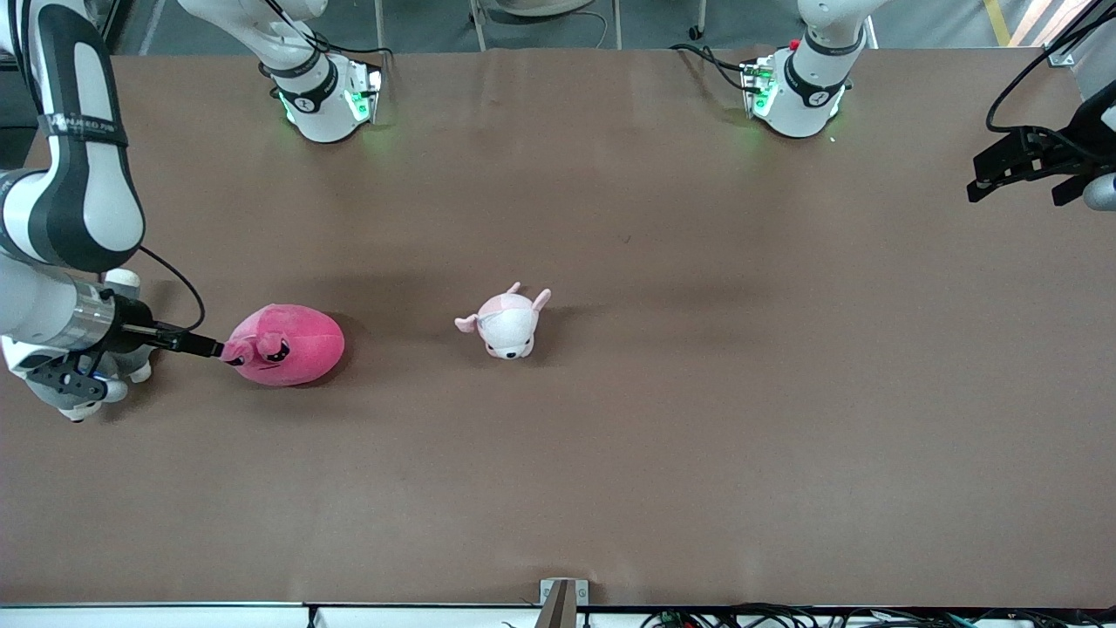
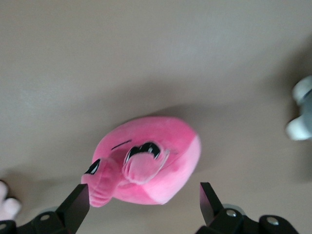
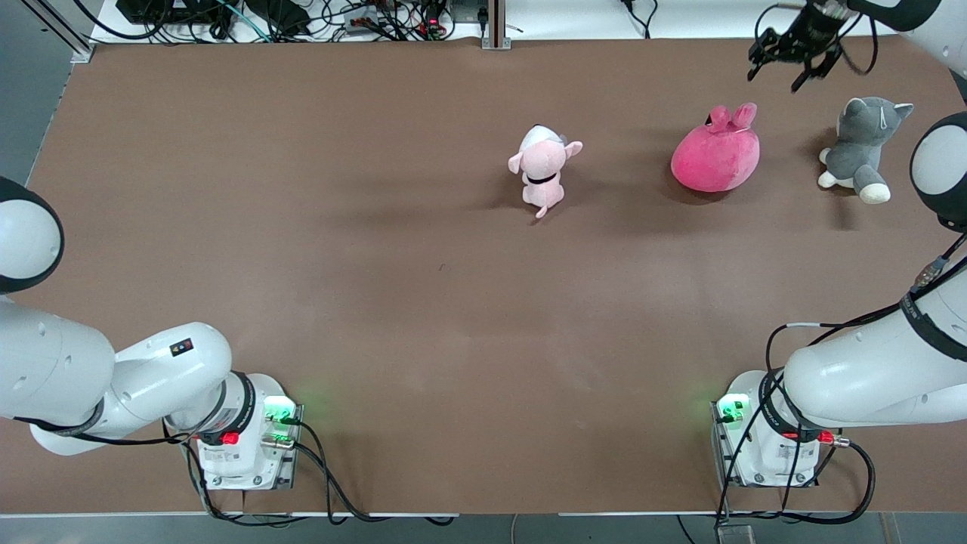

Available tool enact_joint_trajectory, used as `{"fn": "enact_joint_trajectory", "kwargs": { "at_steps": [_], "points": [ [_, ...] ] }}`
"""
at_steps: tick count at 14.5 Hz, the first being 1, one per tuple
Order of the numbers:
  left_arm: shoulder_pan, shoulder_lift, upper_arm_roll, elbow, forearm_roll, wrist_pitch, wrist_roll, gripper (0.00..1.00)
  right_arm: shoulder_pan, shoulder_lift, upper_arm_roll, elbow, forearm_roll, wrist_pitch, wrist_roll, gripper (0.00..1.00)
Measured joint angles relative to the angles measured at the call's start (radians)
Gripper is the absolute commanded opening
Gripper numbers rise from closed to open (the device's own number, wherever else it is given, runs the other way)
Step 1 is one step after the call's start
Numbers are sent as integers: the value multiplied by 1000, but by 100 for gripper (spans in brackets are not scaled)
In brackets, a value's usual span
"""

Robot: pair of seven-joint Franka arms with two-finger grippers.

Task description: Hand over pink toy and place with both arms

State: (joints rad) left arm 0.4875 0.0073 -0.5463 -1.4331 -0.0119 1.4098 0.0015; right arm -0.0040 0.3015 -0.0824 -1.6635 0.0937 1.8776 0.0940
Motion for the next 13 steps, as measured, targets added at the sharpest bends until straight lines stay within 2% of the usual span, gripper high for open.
{"fn": "enact_joint_trajectory", "kwargs": {
  "at_steps": [4,8,13],
  "points": [
    [8,9,1,-10,0,17,0,100,30,-2,0,124,-95,-88,-83,100],
    [10,25,1,-11,0,42,0,100,28,-4,-5,243,-106,-246,-99,100],
    [10,25,0,-11,0,45,0,100,20,-6,-11,294,-109,-306,-102,100]
  ]
}}
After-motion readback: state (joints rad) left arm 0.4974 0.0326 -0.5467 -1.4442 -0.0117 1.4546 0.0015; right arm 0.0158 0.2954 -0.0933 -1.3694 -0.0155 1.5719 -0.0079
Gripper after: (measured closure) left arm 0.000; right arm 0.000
